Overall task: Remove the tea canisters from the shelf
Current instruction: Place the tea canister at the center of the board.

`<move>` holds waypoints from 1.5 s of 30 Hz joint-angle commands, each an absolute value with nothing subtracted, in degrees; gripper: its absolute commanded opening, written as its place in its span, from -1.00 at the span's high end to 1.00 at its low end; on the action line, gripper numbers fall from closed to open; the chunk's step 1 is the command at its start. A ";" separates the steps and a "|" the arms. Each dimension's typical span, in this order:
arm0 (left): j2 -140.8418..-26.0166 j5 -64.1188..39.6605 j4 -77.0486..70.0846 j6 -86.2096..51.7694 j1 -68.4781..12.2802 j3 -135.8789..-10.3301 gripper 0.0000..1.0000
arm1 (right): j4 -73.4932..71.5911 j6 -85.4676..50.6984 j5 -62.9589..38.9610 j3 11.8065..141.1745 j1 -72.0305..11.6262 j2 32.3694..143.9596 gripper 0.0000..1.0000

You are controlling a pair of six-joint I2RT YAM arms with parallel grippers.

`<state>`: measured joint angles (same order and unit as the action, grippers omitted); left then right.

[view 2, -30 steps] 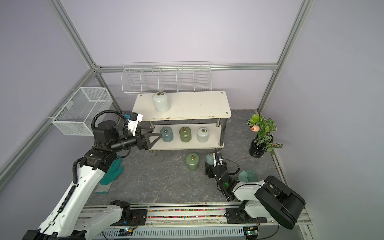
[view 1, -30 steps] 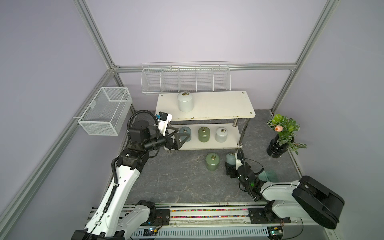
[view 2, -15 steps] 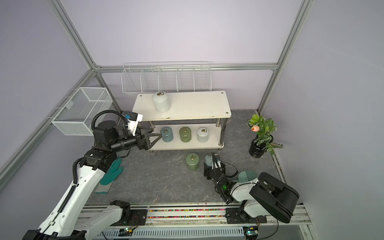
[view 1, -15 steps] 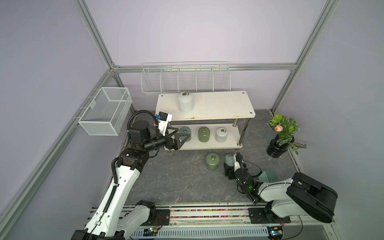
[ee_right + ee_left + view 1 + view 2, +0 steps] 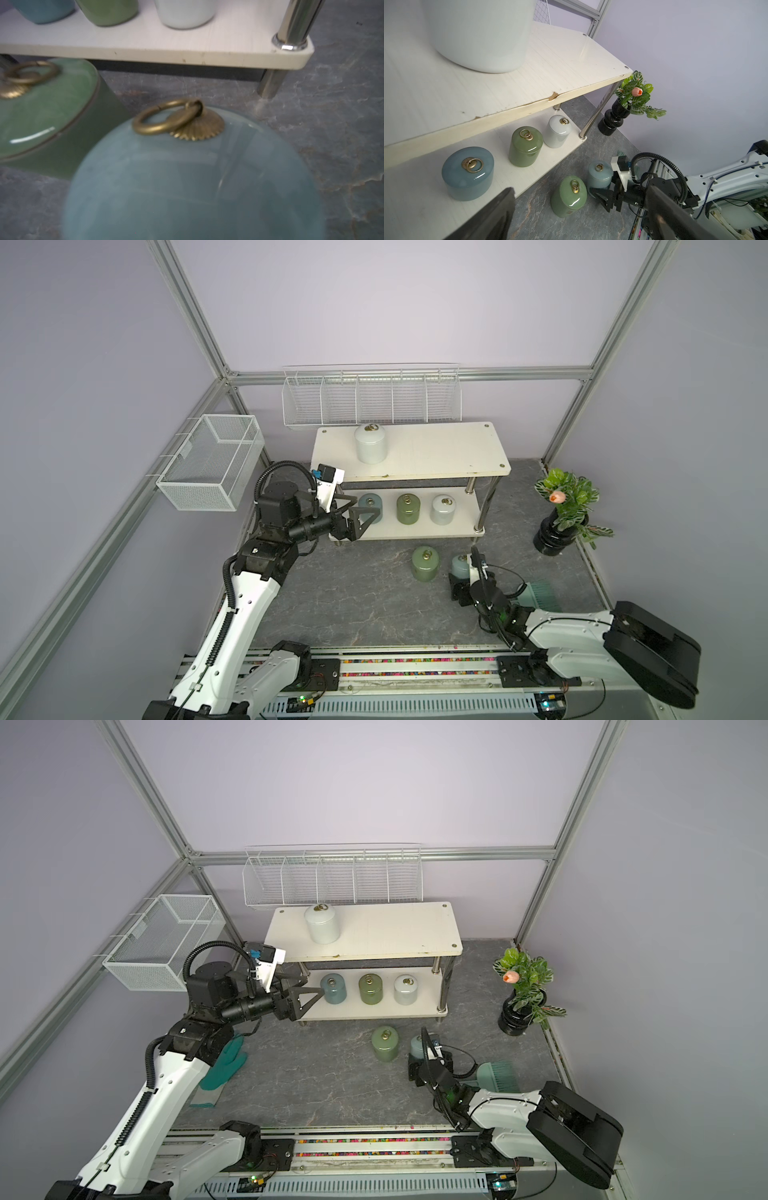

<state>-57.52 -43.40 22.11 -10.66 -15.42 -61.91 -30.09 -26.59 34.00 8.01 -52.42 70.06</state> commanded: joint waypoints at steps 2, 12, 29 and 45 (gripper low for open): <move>-56.41 -43.53 21.62 -9.61 -15.64 -61.52 -0.99 | -22.94 -28.38 33.66 6.94 -52.99 71.63 -0.80; -56.27 -43.38 21.72 -9.58 -15.70 -61.52 -0.99 | -22.42 -28.26 33.93 7.03 -53.33 70.73 -0.99; -55.69 -43.06 21.48 -9.23 -15.66 -61.35 -0.99 | -6.49 -29.39 33.84 7.12 -53.39 44.95 -0.78; -56.08 -41.61 22.02 -8.15 -15.65 -61.68 -0.99 | 3.71 -22.21 38.12 12.59 -53.44 30.82 -0.78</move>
<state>-56.45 -42.48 22.13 -9.76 -15.44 -61.80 2.52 -25.39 36.21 9.80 -53.25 30.68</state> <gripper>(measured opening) 0.994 0.890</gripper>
